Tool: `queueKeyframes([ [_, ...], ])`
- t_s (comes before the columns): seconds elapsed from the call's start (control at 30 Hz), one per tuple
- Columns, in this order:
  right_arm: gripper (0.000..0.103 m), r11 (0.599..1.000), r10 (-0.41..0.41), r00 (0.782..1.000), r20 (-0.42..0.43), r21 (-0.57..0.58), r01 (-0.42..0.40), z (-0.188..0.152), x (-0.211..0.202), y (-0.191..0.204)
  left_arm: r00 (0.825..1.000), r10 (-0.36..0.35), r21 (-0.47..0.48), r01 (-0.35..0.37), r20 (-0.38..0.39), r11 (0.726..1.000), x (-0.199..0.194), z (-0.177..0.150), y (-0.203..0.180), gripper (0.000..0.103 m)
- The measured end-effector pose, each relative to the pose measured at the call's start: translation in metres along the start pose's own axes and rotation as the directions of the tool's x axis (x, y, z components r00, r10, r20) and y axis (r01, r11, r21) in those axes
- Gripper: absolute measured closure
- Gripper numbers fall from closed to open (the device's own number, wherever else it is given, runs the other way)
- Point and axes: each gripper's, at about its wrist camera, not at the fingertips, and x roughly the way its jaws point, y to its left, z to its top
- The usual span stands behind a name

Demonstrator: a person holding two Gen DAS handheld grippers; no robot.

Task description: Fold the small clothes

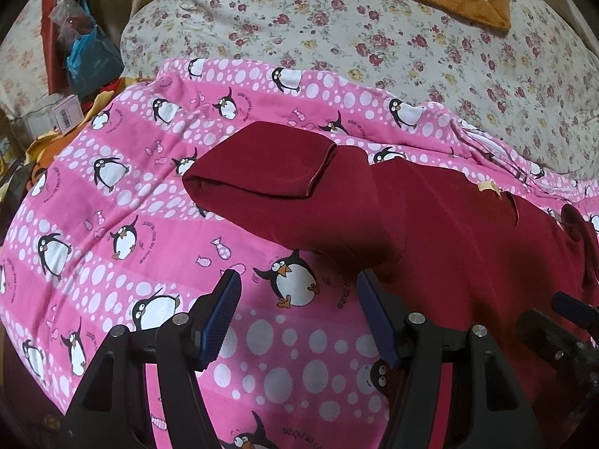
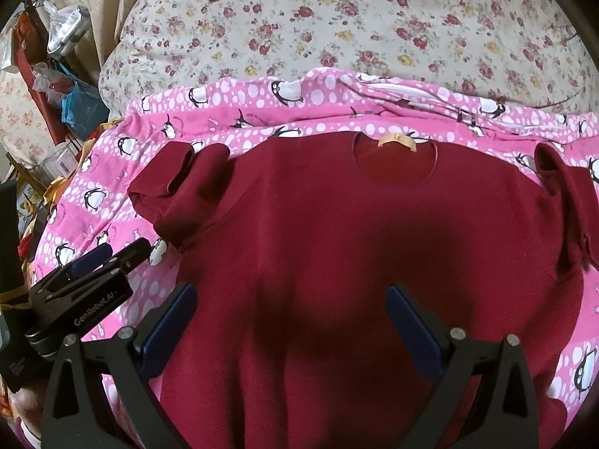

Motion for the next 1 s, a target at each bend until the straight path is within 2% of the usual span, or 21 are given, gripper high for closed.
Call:
queueKeyframes([
  [0.33,0.001,0.999,0.036,0.999,-0.02,-0.001,-0.036,0.007,0.007,0.006,1.0,0.015,0.0,-0.015,-0.012,1.0,0.005,-0.001,0.003,0.058],
  [0.6,0.012,0.997,0.072,0.997,-0.038,-0.015,-0.072,0.017,0.019,0.018,0.999,0.047,-0.049,-0.048,-0.027,0.998,0.011,0.0,0.024,0.058],
  [0.8,0.024,0.979,0.197,0.98,-0.035,-0.042,-0.199,0.038,0.028,0.039,0.996,0.059,-0.135,-0.068,-0.069,0.988,0.023,-0.001,0.052,0.058],
  [1.0,0.033,0.948,0.308,0.95,-0.049,-0.064,-0.31,0.067,0.054,0.07,0.994,0.077,-0.137,-0.087,-0.079,0.987,0.026,0.0,0.057,0.058],
])
